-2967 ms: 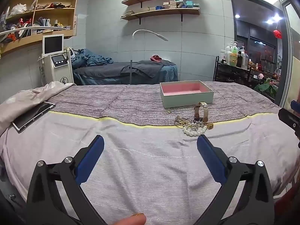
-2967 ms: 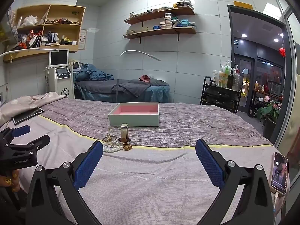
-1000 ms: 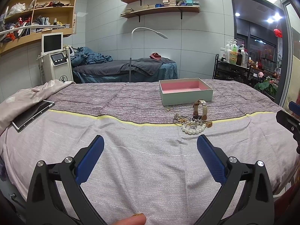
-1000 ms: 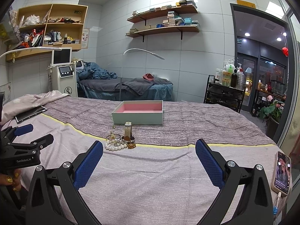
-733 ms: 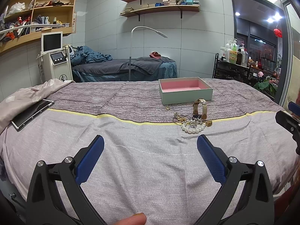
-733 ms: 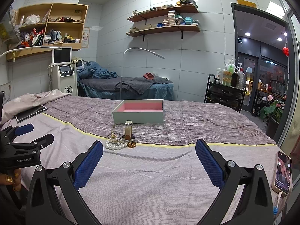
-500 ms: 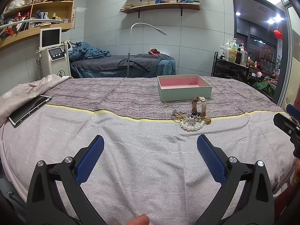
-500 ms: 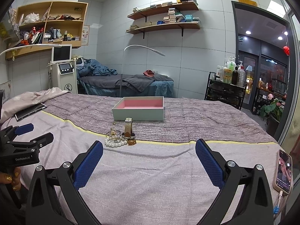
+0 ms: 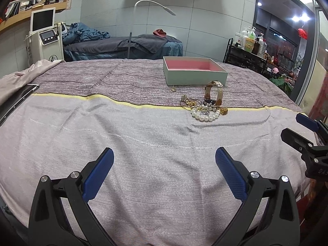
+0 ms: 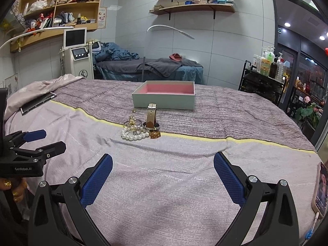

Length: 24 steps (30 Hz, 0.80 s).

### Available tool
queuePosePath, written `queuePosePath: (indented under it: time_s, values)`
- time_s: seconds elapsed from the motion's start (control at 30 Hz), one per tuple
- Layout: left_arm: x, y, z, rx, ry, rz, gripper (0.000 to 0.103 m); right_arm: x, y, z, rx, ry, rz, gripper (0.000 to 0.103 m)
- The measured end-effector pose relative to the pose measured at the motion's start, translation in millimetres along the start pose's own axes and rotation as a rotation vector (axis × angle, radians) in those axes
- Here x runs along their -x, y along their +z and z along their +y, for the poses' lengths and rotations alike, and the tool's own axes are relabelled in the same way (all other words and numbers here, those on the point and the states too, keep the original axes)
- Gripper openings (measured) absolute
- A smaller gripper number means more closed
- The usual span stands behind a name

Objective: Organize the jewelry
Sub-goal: 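Move both tools down toward the jewelry pile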

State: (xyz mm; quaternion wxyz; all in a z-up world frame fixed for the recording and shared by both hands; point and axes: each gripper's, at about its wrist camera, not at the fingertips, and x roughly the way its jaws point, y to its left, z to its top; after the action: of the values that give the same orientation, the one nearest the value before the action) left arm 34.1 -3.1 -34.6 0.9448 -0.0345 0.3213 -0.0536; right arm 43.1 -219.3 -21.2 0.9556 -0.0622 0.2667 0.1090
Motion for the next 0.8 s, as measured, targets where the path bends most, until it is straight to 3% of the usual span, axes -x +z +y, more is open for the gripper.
queuePosePath:
  time_s: [0.37,0.63,0.8]
  values:
    - [-35,25,1,-0.104,-0.033,0.033,0.098,-56,30,-10,-0.032,0.111,0.120,0.096]
    - [-75,46,9,-0.058,-0.121,0.104,0.091,-103,53,-5,-0.039,0.177,0.193,0.070]
    - [-99,64,12,-0.012,-0.187,0.157,0.088,-123,70,0,-0.024,0.199,0.201,0.060]
